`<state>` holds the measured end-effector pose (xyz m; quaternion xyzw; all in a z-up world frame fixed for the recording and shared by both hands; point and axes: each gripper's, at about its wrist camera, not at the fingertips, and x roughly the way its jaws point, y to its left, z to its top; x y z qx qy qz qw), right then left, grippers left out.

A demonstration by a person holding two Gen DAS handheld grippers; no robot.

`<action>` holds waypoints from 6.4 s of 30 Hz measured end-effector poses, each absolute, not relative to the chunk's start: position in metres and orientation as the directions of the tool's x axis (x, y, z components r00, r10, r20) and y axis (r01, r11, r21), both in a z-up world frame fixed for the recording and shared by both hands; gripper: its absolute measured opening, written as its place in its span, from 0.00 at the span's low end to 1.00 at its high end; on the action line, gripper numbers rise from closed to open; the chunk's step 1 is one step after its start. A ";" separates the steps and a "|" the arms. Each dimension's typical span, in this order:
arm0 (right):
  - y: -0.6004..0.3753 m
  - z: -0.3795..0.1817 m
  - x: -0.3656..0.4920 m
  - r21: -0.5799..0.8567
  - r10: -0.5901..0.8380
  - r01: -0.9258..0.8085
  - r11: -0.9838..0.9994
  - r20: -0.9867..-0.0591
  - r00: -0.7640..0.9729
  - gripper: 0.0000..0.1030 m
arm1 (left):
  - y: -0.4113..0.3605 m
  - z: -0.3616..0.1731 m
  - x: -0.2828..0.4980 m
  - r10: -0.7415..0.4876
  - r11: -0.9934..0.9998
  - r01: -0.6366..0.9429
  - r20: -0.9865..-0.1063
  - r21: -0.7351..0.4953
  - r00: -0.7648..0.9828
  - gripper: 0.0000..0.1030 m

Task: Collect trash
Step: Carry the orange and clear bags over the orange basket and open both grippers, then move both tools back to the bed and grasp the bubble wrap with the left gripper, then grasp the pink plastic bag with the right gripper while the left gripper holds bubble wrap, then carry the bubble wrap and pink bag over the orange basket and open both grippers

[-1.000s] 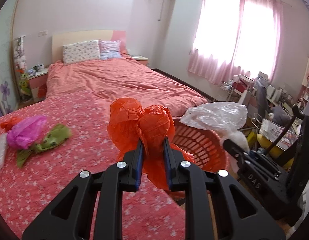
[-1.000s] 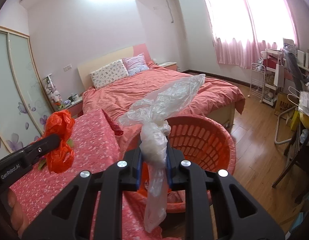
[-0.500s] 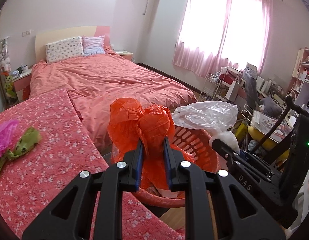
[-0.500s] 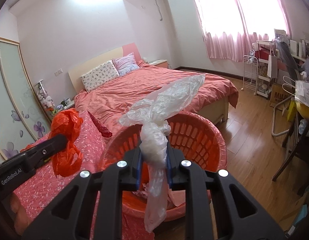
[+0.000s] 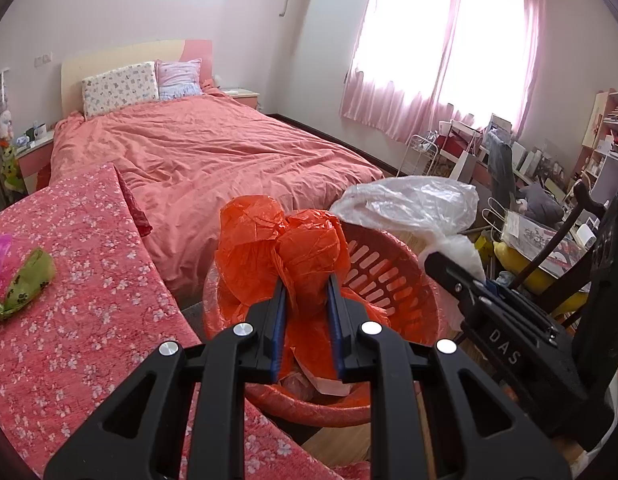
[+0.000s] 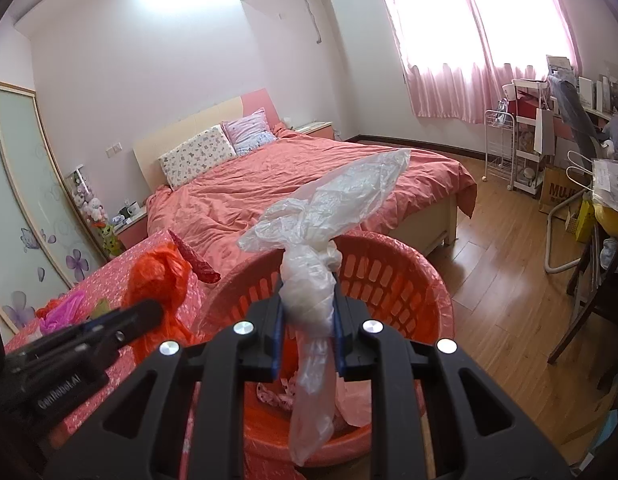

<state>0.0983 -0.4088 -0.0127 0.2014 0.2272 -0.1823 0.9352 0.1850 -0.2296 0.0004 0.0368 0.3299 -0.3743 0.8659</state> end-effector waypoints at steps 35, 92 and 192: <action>-0.346 -0.011 0.125 0.150 -0.282 0.412 0.899 -0.522 0.805 0.82 | 0.012 -0.017 0.242 -0.076 0.991 0.132 -0.679 0.032 0.730 0.74; 0.057 -0.025 0.356 -0.107 0.079 -0.199 0.974 -0.663 0.744 0.33 | 0.248 -0.010 0.250 0.131 0.975 -0.216 -0.637 -0.057 0.759 0.27; -0.401 -0.014 0.113 0.319 -0.263 0.402 0.858 -0.401 0.878 0.19 | -0.232 -0.013 0.211 -0.611 0.722 0.657 -0.646 -0.217 0.458 0.27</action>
